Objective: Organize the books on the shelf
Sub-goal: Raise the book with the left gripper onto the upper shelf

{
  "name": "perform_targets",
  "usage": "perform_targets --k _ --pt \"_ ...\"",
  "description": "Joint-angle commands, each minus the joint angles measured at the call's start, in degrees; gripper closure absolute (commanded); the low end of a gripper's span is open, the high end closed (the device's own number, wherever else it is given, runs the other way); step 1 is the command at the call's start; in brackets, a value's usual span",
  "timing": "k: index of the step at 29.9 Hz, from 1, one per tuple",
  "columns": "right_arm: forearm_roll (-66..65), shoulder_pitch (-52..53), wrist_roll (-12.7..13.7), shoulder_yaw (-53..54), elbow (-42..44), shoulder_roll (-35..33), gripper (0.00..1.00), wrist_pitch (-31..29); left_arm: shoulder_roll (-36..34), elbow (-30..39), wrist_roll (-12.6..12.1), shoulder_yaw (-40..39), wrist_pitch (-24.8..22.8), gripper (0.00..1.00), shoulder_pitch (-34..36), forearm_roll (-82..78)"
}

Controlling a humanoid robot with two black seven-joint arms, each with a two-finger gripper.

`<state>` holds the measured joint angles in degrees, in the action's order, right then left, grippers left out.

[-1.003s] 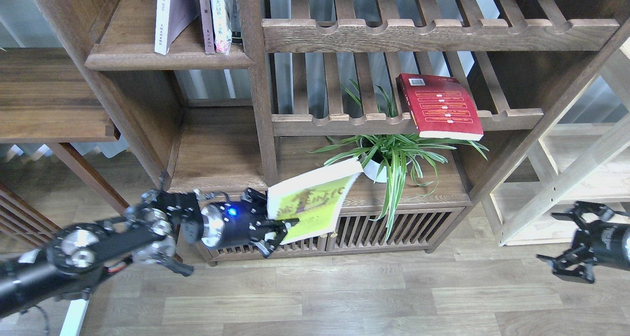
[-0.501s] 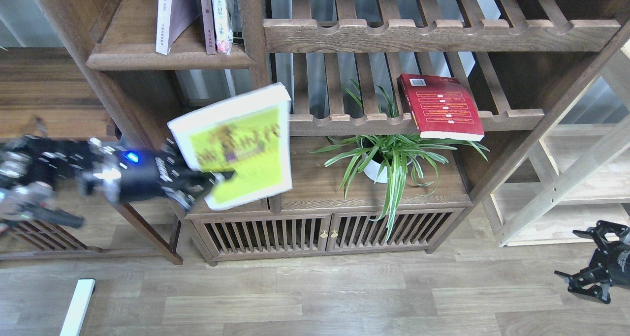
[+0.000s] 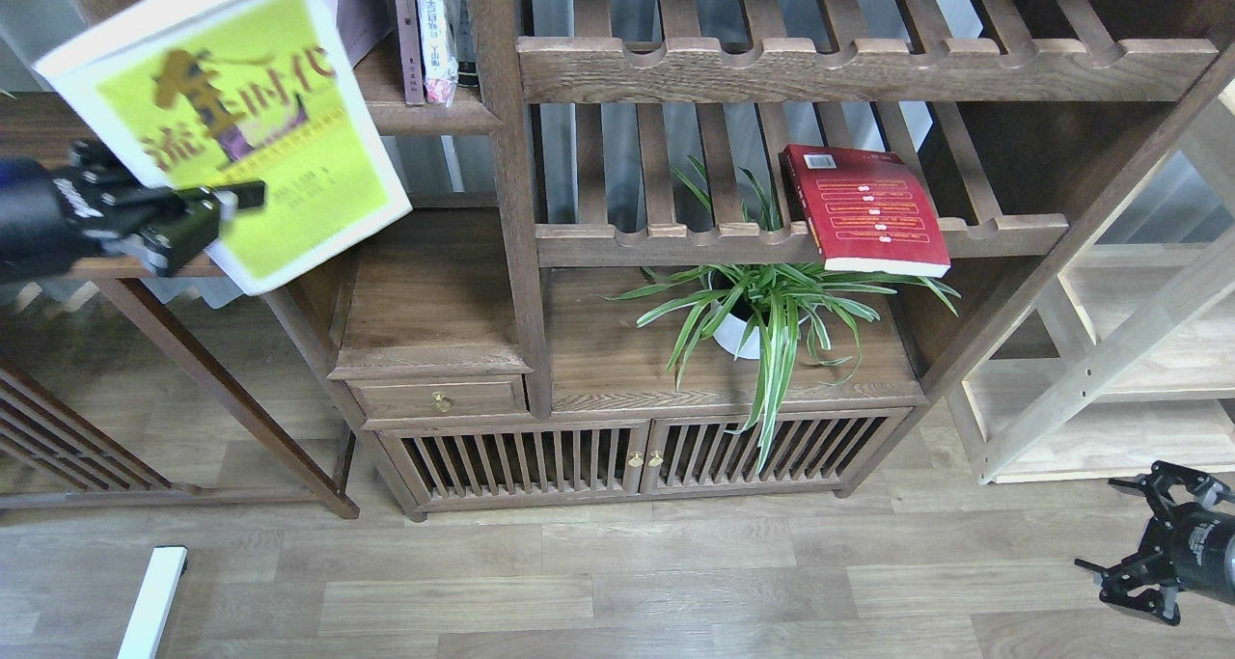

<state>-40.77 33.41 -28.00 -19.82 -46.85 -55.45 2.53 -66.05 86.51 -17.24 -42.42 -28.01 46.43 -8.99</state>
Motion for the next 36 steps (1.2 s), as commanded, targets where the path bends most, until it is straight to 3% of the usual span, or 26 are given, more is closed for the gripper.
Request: perform_targets --k 1,10,19,25,32,36 --pt "0.1 0.1 0.0 0.0 0.0 0.8 0.00 0.3 -2.9 0.0 -1.0 -0.3 0.0 1.00 1.9 3.9" --pt "0.5 0.1 0.0 0.0 0.0 2.0 0.00 0.3 -8.0 -0.5 -3.1 0.1 0.0 1.00 5.5 9.5" --pt "0.5 0.2 0.0 0.0 0.0 1.8 0.00 0.4 -8.0 -2.6 -4.6 0.7 0.0 1.00 9.9 9.3" --pt "0.4 0.3 0.0 0.0 0.0 1.8 0.00 0.4 -6.6 -3.6 -5.3 1.5 0.0 1.00 13.2 8.9" --pt "0.3 0.2 0.0 -0.1 0.0 1.7 0.00 0.4 1.3 -3.7 -7.0 5.9 0.0 1.00 19.1 5.2" --pt "0.1 0.2 0.0 -0.3 0.0 1.3 0.00 0.4 3.7 -3.7 -7.6 8.5 4.1 1.00 22.4 5.2"
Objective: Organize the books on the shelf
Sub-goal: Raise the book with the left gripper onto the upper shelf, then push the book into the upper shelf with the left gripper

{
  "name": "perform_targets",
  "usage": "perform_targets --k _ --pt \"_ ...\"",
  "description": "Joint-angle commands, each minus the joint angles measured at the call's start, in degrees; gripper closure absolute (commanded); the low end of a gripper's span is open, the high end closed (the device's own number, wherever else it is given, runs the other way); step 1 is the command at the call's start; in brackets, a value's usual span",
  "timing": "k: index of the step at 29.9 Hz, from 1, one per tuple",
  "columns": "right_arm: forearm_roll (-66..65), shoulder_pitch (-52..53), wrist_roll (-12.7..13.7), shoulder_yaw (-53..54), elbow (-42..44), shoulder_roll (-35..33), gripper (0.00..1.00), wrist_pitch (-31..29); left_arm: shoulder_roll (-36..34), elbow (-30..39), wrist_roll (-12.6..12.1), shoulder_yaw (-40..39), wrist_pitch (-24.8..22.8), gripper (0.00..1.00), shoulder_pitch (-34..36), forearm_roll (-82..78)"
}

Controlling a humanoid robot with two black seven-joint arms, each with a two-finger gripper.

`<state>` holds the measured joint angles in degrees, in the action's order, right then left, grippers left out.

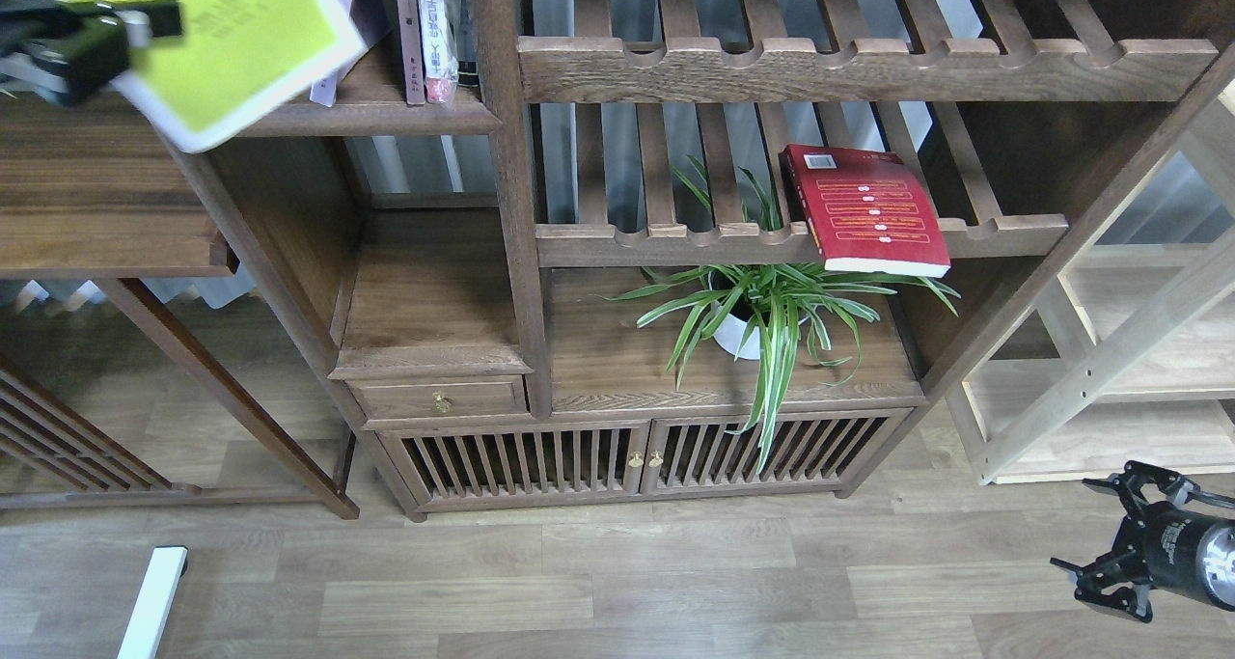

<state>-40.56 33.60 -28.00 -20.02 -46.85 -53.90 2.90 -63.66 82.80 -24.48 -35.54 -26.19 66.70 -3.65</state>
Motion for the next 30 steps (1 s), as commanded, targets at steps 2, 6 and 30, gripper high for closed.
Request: perform_targets --k 2,6,30 --pt "-0.2 0.1 0.0 -0.1 0.0 -0.4 0.00 0.0 1.3 0.0 -0.6 1.7 2.6 1.00 2.7 0.0" --pt "-0.2 0.1 0.0 -0.1 0.0 -0.4 0.00 0.0 1.0 0.0 -1.3 1.7 3.2 1.00 3.2 -0.1" --pt "-0.5 0.2 0.0 0.1 0.0 0.2 0.00 0.0 -0.2 0.5 -3.5 2.5 23.5 1.00 4.5 -4.2"
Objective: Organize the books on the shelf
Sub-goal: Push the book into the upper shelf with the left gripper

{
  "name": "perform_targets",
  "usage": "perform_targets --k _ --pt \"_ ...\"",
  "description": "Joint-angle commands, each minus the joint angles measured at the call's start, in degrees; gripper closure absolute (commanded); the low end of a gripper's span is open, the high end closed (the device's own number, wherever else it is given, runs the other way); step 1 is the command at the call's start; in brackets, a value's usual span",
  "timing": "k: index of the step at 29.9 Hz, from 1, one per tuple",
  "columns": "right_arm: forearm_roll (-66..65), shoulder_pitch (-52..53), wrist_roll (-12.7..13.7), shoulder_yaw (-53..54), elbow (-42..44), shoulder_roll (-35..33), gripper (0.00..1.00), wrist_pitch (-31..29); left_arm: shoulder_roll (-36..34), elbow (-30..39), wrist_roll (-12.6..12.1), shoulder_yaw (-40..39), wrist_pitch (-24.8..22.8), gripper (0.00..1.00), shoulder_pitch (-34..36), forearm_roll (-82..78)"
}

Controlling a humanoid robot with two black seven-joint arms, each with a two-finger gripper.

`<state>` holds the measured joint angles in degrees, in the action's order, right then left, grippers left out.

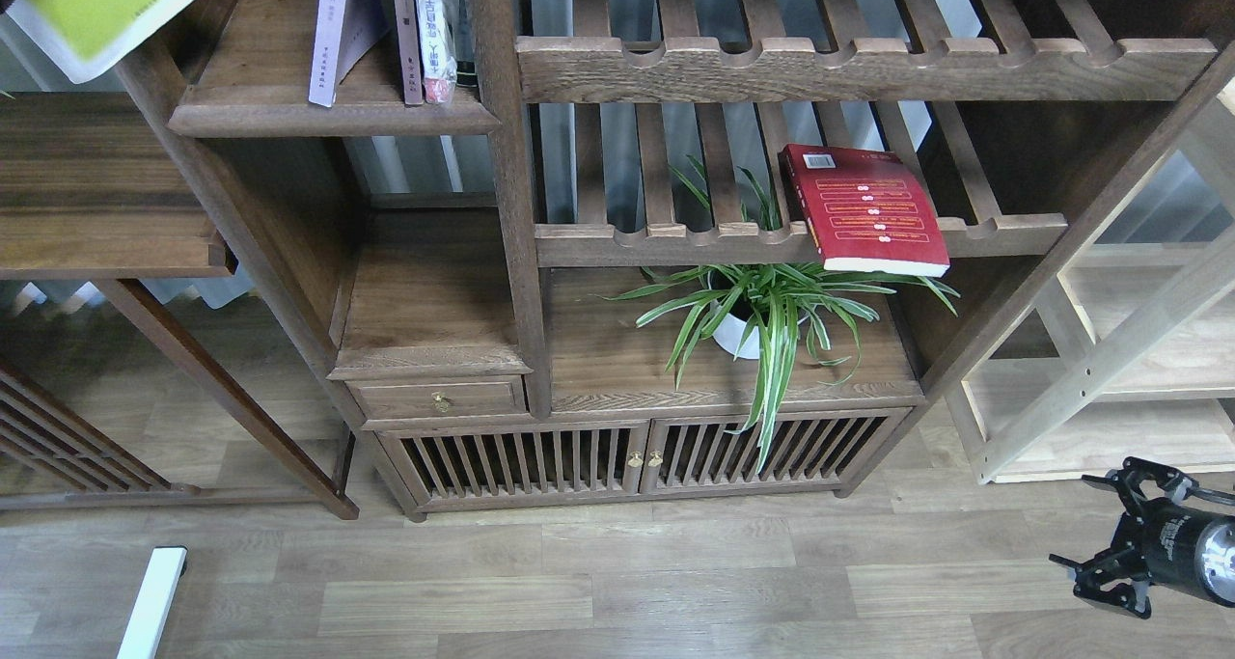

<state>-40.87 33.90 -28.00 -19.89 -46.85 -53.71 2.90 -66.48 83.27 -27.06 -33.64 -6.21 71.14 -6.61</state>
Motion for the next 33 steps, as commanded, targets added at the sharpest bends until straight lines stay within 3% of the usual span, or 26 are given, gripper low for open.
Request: perform_targets --k 1,23,33 --pt "-0.3 -0.2 0.0 -0.1 -0.1 0.0 0.00 0.0 3.5 0.1 -0.9 0.9 4.5 1.00 0.3 -1.6" --pt "-0.5 -1.6 0.0 -0.2 -0.1 -1.6 0.00 0.3 23.9 -5.7 -0.9 5.4 28.8 1.00 6.1 -5.1" --pt "-0.5 -1.8 0.0 -0.2 -0.1 -1.6 0.00 0.3 29.1 -11.7 -0.9 5.9 31.5 1.00 10.4 -2.4"
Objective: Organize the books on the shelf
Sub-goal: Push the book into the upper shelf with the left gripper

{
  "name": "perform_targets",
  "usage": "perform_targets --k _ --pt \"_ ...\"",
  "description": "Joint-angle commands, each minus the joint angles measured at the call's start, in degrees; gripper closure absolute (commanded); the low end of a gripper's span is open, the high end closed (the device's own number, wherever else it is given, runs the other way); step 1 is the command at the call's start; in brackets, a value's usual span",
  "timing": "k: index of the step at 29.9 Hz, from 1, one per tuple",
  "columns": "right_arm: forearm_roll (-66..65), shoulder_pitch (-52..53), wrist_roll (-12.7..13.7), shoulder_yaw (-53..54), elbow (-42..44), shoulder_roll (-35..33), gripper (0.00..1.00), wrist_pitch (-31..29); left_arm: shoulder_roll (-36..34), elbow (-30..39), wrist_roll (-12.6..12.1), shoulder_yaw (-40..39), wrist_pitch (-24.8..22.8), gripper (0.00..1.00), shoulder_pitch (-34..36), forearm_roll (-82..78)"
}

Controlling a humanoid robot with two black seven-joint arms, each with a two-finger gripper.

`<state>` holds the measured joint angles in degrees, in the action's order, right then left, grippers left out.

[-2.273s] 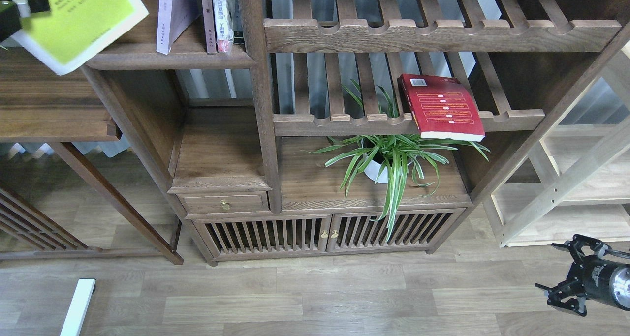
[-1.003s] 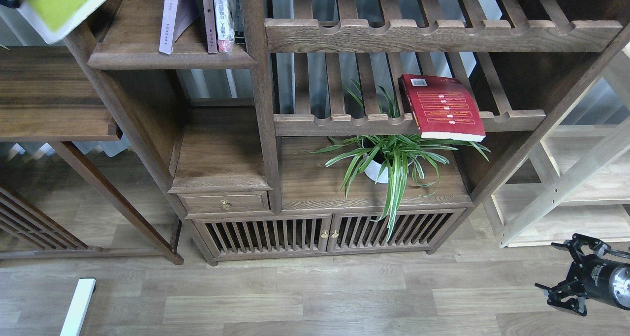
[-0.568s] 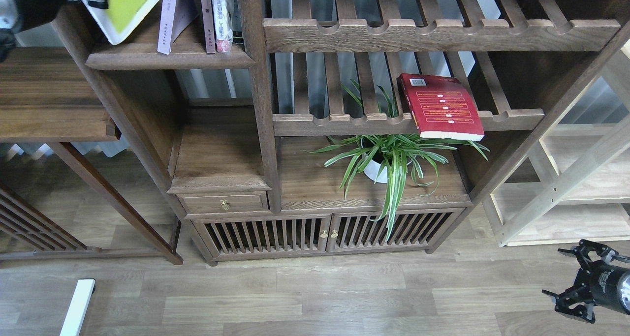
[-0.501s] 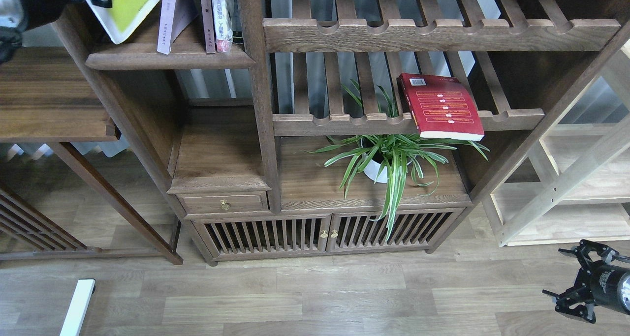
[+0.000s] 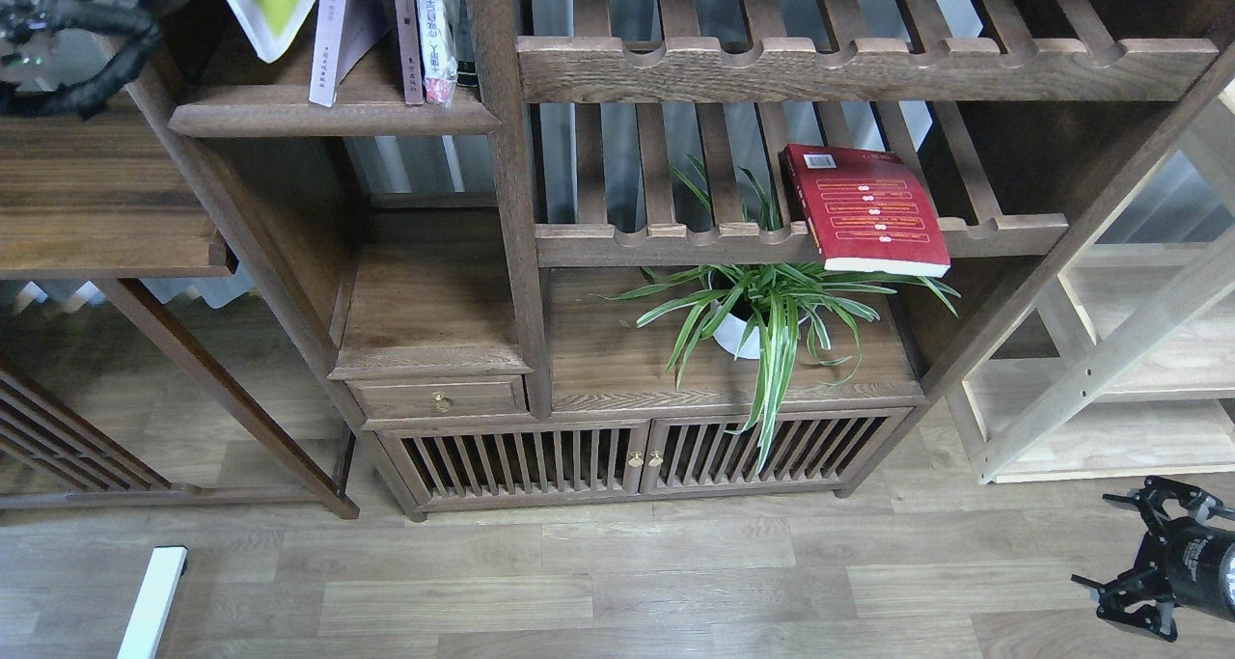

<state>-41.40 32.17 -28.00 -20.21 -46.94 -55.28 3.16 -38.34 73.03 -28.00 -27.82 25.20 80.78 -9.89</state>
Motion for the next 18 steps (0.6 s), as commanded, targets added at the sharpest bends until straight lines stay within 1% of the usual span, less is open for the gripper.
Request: perform_targets --k 1,5,9,18 --pt "0.0 -0.2 0.0 0.1 0.0 0.0 0.00 0.0 1.2 -1.8 0.0 0.0 0.1 1.00 1.0 1.7" --pt "0.0 -0.4 0.0 0.1 0.0 0.0 0.00 0.0 1.6 -1.8 0.0 0.0 0.5 1.00 1.1 4.6" --pt "0.0 -0.6 0.0 0.1 0.0 0.0 0.00 0.0 1.9 -1.8 0.0 0.5 2.8 1.00 1.8 7.5" --pt "0.0 -0.6 0.0 0.1 0.0 0.1 0.00 0.0 1.8 -1.8 0.0 5.0 2.8 1.00 3.5 7.6"
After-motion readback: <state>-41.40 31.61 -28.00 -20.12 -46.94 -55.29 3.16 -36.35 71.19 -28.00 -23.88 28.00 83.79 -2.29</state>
